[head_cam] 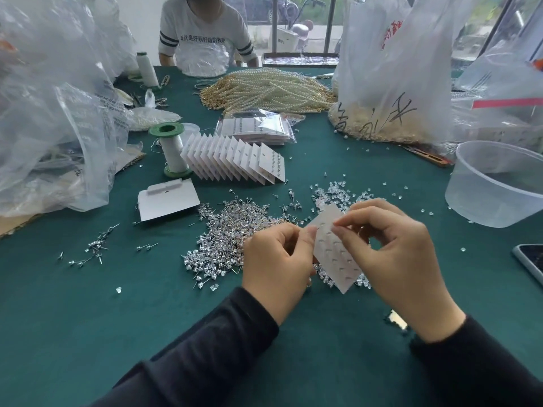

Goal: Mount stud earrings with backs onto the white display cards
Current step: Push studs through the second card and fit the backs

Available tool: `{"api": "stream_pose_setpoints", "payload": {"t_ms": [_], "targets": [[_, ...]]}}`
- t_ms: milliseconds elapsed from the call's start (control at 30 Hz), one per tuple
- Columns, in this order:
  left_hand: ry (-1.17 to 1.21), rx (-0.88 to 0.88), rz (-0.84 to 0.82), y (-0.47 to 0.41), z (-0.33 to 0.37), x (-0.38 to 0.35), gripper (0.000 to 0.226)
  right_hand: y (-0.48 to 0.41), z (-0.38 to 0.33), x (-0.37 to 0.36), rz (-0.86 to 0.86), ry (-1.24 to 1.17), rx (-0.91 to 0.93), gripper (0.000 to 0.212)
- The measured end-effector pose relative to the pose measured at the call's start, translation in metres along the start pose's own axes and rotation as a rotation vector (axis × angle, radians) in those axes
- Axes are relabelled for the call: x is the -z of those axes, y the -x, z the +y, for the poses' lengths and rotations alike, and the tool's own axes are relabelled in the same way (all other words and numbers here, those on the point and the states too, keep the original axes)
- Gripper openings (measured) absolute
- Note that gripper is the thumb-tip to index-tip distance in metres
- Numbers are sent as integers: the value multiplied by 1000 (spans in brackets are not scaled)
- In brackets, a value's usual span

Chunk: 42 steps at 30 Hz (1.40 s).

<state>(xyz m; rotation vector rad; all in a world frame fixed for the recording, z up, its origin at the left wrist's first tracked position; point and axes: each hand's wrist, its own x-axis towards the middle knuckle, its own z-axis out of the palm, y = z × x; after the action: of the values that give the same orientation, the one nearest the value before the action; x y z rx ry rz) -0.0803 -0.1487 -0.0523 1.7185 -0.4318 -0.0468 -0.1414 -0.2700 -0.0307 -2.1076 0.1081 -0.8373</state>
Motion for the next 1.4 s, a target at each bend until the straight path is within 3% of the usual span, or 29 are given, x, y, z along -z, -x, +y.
{"api": "stream_pose_setpoints", "payload": {"t_ms": [167,533,700,1267,1400], "targets": [[-110,-111,29,4,3,0,38,5,-5,-8,-19,48,111,10],[-212,-198,77,9,2,-2,34,8,-1,-2,-20,12,73,11],[-229,-213,65,9,1,-2,33,9,-2,-5,-32,26,141,13],[-227,-208,69,8,1,0,31,7,3,-4,-67,9,112,11],[-175,-156,40,7,-1,-1,32,7,4,-4,-78,33,108,19]]}}
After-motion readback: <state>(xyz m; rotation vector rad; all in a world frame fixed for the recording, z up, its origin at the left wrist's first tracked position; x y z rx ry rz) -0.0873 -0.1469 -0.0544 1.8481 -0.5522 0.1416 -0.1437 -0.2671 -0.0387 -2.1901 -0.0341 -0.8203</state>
